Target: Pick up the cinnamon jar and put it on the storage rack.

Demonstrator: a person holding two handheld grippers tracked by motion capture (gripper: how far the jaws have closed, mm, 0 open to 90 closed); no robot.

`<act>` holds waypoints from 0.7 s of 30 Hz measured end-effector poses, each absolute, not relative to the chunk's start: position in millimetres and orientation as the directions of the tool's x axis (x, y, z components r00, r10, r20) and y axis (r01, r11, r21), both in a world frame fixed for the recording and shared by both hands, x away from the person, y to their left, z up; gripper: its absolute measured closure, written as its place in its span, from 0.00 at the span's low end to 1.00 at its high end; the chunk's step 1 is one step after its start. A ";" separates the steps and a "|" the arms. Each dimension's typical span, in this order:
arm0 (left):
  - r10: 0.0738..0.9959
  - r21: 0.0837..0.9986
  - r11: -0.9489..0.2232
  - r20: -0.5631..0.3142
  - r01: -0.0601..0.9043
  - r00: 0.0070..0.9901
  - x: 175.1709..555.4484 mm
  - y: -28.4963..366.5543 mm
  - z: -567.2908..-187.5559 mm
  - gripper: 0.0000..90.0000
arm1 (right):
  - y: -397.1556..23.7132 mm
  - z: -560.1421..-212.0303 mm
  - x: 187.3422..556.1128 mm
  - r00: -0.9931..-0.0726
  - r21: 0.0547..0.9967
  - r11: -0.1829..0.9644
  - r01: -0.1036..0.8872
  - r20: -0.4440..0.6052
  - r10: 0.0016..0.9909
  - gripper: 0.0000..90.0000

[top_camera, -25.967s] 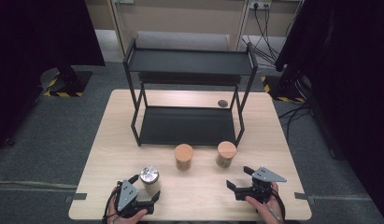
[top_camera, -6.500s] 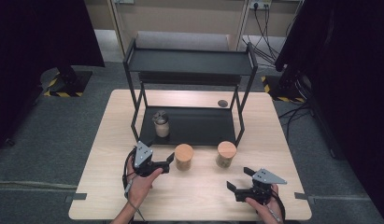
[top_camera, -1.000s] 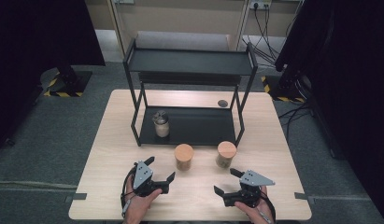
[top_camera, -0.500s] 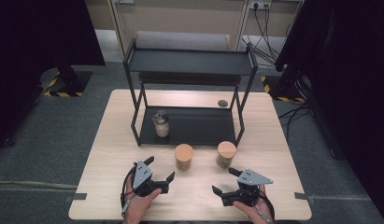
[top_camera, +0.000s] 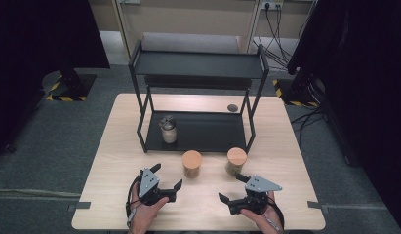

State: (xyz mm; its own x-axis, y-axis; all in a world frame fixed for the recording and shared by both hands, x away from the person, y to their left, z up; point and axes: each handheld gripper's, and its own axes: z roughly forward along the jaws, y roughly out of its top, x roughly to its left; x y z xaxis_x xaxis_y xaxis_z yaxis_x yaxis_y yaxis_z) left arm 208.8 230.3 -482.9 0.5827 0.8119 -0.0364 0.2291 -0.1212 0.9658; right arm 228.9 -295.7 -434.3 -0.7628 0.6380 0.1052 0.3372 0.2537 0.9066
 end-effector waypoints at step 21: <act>0.814 0.967 -0.118 -0.036 0.226 0.580 208.5 231.2 -483.5 0.02 | -282.5 -428.5 237.7 -0.782 0.909 0.270 0.316 0.088 0.617 0.05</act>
